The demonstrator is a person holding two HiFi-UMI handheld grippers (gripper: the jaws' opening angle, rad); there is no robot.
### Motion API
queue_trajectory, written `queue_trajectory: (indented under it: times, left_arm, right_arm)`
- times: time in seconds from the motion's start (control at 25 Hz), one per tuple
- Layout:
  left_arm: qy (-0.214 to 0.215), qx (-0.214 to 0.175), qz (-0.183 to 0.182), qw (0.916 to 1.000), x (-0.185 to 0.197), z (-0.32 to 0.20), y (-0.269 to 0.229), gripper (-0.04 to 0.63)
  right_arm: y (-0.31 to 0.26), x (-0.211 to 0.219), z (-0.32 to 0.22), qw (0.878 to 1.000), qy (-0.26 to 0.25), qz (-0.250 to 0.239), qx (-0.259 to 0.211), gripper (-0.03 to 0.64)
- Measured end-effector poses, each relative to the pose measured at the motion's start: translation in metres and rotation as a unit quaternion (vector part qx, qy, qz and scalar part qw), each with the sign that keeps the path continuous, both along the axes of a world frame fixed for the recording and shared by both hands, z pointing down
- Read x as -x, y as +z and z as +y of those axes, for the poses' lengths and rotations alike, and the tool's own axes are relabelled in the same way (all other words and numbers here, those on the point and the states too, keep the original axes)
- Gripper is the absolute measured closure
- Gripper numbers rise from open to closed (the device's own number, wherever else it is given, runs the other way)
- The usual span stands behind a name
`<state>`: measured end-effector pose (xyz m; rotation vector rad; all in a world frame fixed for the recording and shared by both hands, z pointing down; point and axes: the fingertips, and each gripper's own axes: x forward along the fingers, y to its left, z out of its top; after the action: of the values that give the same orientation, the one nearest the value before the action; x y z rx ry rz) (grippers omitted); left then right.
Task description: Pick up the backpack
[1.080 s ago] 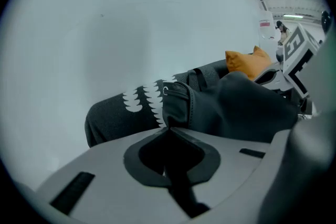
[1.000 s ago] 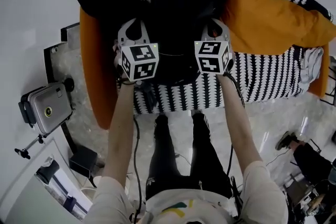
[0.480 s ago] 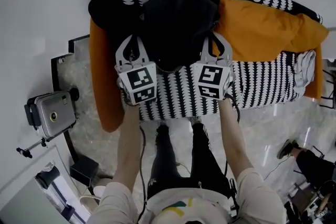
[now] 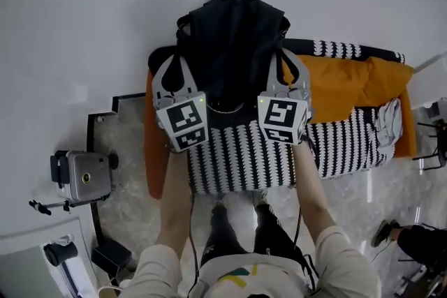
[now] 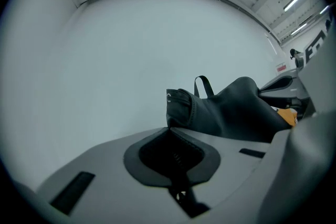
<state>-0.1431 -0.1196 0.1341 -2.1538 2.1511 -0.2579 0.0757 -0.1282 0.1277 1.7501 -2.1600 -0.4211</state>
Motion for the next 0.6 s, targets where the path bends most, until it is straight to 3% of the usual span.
queue_trajectory:
  times: [0.44, 0.6]
  left_arm:
    - [-0.003, -0.104, 0.011, 0.9945, -0.003, 0.048, -0.170, 0.578]
    - [-0.006, -0.132, 0.011, 0.9911, -0.004, 0.060, -0.201, 0.578]
  right_arm:
    - [-0.164, -0.002, 0.044, 0.994, -0.020, -0.019, -0.101, 0.604]
    - [-0.197, -0.001, 0.055, 0.991, -0.023, -0.021, -0.133, 0.604]
